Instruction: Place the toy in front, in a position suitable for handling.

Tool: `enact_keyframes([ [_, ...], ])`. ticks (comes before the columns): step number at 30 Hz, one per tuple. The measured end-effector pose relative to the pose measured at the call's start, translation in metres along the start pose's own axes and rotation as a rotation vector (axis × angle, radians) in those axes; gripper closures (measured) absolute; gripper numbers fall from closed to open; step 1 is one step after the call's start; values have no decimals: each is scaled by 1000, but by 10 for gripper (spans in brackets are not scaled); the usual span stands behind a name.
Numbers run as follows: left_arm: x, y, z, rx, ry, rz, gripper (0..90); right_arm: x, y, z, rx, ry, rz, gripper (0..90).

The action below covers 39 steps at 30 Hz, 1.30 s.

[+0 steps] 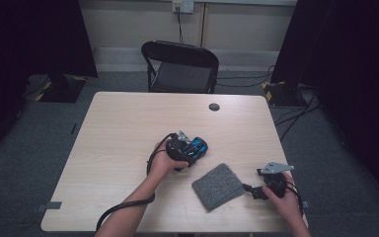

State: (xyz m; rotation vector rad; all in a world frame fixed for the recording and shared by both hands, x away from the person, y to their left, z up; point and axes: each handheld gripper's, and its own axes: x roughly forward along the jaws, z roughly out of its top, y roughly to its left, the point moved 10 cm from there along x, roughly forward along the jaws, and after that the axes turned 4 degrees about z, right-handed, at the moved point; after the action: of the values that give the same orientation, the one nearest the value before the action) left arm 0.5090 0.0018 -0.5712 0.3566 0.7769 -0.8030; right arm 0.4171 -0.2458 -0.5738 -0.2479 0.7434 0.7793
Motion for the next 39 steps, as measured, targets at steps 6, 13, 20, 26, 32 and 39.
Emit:
enact_keyframes([
  [6,-2,-1,-2,34,-5,0,260,0,0,0,0,0,0,127],
  [13,-8,0,-2,19,36,0,262,0,0,0,0,0,0,128],
  [20,-19,5,9,13,21,4,262,0,0,0,0,0,0,128],
  [26,-28,19,10,6,29,21,262,0,0,0,0,0,0,128],
  [32,-36,37,-1,-13,42,40,262,0,0,0,0,0,0,127],
  [39,-42,53,-22,-29,51,58,262,0,0,0,0,1,-2,127],
])
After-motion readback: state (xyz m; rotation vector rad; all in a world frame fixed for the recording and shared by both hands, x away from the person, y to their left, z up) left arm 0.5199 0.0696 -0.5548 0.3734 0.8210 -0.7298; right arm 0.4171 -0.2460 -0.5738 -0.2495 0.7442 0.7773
